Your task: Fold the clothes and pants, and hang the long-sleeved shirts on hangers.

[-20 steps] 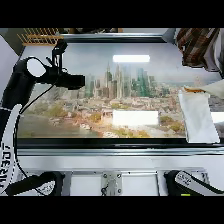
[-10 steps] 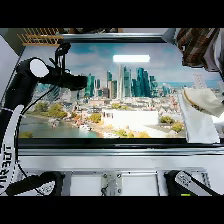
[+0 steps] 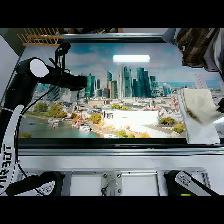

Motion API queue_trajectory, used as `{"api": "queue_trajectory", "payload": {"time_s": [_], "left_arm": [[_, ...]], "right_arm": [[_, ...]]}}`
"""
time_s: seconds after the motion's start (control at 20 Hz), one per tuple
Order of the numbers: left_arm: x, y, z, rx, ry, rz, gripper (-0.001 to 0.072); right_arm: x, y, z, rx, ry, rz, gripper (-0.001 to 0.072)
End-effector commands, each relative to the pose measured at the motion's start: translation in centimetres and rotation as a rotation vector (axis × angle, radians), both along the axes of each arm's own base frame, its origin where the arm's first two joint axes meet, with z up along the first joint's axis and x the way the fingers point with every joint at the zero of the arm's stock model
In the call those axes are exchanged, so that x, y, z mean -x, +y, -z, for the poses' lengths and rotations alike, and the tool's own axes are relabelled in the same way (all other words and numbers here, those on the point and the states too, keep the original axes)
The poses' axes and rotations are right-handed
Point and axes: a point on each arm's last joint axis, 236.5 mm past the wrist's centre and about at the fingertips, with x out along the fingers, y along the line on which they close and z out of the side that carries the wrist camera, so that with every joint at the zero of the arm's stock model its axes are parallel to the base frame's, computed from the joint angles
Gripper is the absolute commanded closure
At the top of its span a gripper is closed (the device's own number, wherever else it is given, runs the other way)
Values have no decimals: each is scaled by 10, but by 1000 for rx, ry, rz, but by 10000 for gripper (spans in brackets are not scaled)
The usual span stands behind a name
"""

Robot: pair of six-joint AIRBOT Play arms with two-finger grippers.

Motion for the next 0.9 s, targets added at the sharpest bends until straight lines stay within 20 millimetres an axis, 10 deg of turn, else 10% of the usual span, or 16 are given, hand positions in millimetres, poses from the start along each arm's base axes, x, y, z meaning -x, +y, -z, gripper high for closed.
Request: {"api": "queue_trajectory", "payload": {"time_s": [0.0, 0.2, 0.4, 0.55, 0.6, 0.75, 0.85], "left_arm": [[0, 0, 0, 0, 0, 1, 701], [0, 0, 0, 0, 0, 1, 701], [0, 0, 0, 0, -1, 0, 700], [-2, 0, -1, 2, -10, -3, 700], [-2, 0, -1, 2, -10, -4, 700], [-2, 0, -1, 3, -9, -3, 700], [-2, -1, -1, 3, -10, -4, 700]], "right_arm": [[2, 1, -4, 11, -2, -10, 159], [-36, 46, -62, 19, -256, -164, 160], [-67, 173, -124, -57, -486, -508, 160], [-64, 267, -130, -115, -504, -767, 180], [-61, 293, -128, -134, -496, -838, 234], [-50, 345, -121, -183, -470, -976, 709], [-41, 361, -113, -210, -431, -1027, 701]]}}
